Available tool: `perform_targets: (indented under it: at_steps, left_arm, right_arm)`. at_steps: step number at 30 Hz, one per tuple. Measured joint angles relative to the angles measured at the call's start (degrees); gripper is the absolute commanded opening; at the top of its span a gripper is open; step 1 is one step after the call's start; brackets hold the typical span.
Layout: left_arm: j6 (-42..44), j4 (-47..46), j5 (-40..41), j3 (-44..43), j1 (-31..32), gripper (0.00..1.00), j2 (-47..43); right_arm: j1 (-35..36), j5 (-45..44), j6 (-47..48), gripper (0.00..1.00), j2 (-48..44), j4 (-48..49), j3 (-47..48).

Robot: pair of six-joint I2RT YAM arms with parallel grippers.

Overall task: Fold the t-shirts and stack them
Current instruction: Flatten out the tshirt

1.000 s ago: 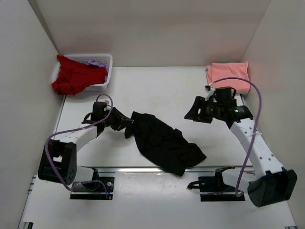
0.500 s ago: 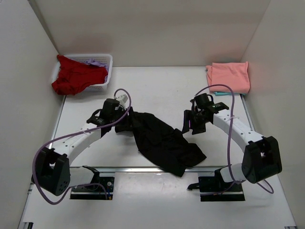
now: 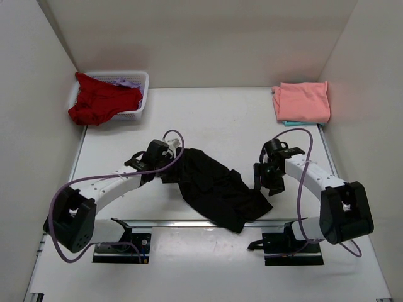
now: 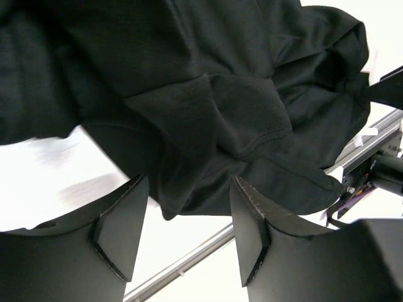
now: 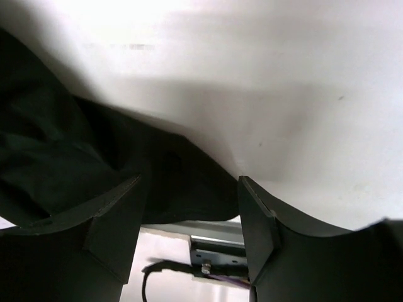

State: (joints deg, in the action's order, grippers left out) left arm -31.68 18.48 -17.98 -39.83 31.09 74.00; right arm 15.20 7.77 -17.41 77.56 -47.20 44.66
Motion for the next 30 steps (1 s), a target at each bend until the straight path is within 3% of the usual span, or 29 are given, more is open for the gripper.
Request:
perform_targets:
  at_steps: [3, 4, 5, 6, 7, 8, 9, 11, 16, 19, 30]
  left_arm:
    - [-0.31, -1.51, 0.04, 0.00, 1.46, 0.61, 2.49]
    - [-0.33, -1.88, 0.07, 0.00, 1.84, 0.54, 3.48]
    - [-0.44, -2.36, 0.07, 0.00, 2.32, 0.36, 4.63]
    - [-0.76, -2.97, 0.04, 0.00, 2.69, 0.28, 5.90]
    - [-0.70, -3.50, 0.09, -0.04, 2.91, 0.12, 7.21]
    - [-0.68, -3.87, -0.13, -0.17, 2.95, 0.00, 8.63]
    - [-0.59, -4.09, -0.50, -0.42, 3.02, 0.00, 10.16]
    - [-0.31, -4.09, -1.07, -1.07, 2.84, 0.00, 12.72]
    - [-0.26, -2.51, -2.08, -3.56, 0.90, 0.00, 13.53]
    - [-0.63, -0.07, -2.45, -8.15, -1.64, 0.00, 12.37]
    - [-6.49, 2.56, -6.03, -43.47, -20.61, 0.00, 8.46]
  right_arm:
    - [1.55, -0.20, 0.07, 0.57, 0.11, -0.50, -0.42]
    - [2.27, -0.26, 0.04, 0.57, 0.39, -0.44, -0.39]
    - [3.08, -0.26, 0.04, 0.55, 0.94, -0.39, -0.39]
    - [3.82, -0.24, 0.04, 0.51, 1.79, -0.35, -0.39]
    - [4.44, -0.24, 0.07, 0.50, 2.67, -0.31, -0.39]
    - [5.01, -0.20, -0.07, 0.38, 3.76, -0.31, -0.39]
    - [5.35, -0.11, 0.15, 0.16, 4.79, -0.33, -0.39]
    - [5.44, 0.24, 0.09, 0.00, 6.19, -0.33, -0.39]
    - [2.43, 0.68, 0.48, 0.00, 6.49, -1.44, 1.01]
    - [0.44, 0.00, 1.16, 0.00, 6.40, -4.52, 6.97]
    - [-6.67, -2.84, 4.76, 0.00, 3.26, -8.70, 48.72]
